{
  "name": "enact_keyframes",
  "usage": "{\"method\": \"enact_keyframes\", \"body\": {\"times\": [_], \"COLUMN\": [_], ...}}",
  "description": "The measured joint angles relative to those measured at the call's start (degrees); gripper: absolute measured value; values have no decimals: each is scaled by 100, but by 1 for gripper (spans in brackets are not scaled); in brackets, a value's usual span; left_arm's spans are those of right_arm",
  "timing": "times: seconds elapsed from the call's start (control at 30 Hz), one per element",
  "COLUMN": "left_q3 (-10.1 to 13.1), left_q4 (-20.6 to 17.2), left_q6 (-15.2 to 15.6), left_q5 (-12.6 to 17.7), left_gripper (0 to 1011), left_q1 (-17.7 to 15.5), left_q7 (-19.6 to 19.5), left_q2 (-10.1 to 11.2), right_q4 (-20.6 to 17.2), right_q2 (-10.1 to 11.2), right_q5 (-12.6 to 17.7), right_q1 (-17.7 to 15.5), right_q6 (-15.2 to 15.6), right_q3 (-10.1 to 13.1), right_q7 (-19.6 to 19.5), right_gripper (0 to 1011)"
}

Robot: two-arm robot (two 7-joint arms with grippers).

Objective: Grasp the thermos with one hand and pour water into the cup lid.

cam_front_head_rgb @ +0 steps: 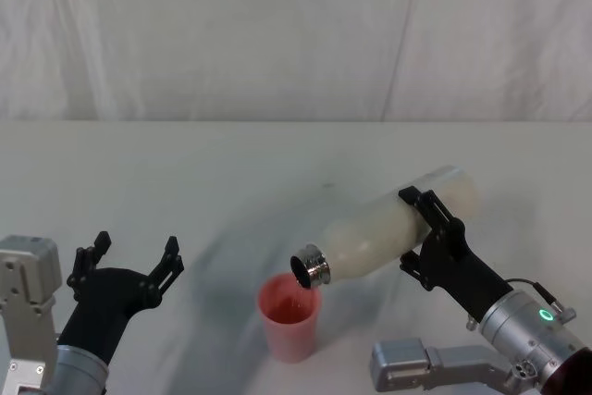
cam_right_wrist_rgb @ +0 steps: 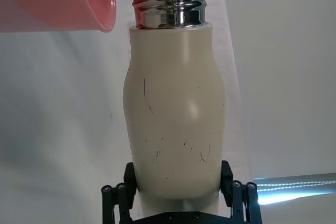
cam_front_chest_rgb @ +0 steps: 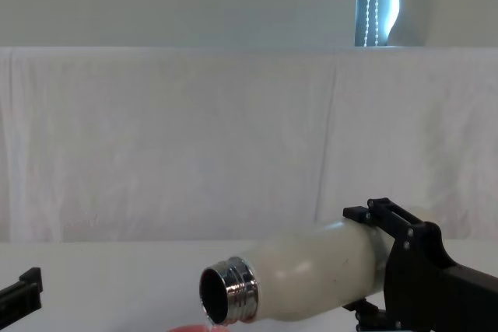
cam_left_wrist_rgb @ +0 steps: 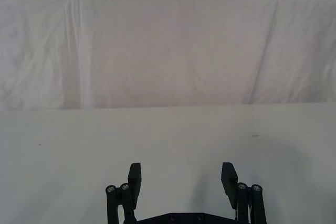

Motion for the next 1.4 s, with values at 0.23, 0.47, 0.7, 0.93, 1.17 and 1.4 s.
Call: {"method": "enact_keyframes", "body": {"times": [0.23, 0.47, 0.7, 0.93, 1.17, 1.4], "left_q3": [0, 0, 0, 0, 0, 0], "left_q4": [0, 0, 0, 0, 0, 0], "left_q6": [0, 0, 0, 0, 0, 0], "left_q5": [0, 0, 0, 0, 0, 0], "left_gripper": [1001, 1001, 1001, 1001, 1001, 1001], "left_q1": [0, 0, 0, 0, 0, 0], "left_q7": [0, 0, 0, 0, 0, 0], "left_q2": [0, 0, 0, 0, 0, 0], "right_q4": [15, 19, 34, 52, 51, 38], "right_q2": [-4, -7, -9, -12, -9, -2], "right_q5": [20, 41, 46, 47, 40, 28], "right_q1": [0, -1, -1, 10, 22, 27], "right_q6": [-5, -10, -17, -26, -26, -18], "right_q3": [-1, 0, -1, -7, -12, -16], "right_q7": [0, 0, 0, 0, 0, 0], "right_gripper": [960, 960, 960, 960, 960, 960]}}
